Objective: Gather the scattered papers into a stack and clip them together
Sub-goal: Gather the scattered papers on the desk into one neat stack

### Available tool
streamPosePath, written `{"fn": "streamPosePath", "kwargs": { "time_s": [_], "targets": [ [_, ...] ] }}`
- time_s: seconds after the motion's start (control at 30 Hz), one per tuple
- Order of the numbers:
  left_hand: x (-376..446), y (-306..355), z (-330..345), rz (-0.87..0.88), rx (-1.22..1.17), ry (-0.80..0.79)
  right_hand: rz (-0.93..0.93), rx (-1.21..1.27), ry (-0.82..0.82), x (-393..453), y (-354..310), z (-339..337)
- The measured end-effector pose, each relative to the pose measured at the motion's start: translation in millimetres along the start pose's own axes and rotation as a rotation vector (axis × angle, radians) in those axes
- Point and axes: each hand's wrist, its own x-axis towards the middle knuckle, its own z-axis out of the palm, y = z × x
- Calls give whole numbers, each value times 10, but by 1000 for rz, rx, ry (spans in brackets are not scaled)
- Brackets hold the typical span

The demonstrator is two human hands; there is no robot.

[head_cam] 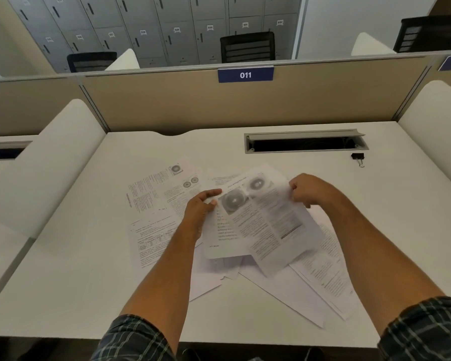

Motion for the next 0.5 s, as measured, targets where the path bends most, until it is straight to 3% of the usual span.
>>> {"fn": "streamPosePath", "kwargs": {
  "time_s": [0.13,0.33,0.5],
  "targets": [
    [-21,8,12,27,-3,13,-32,-61,76,-28,-202,-278],
    [-11,58,-40,-14,-37,12,-279,-224,320,-63,-308,-437],
    [-14,49,-7,-74,12,-207,-407,-304,228,-144,-578,-304]
  ]
}}
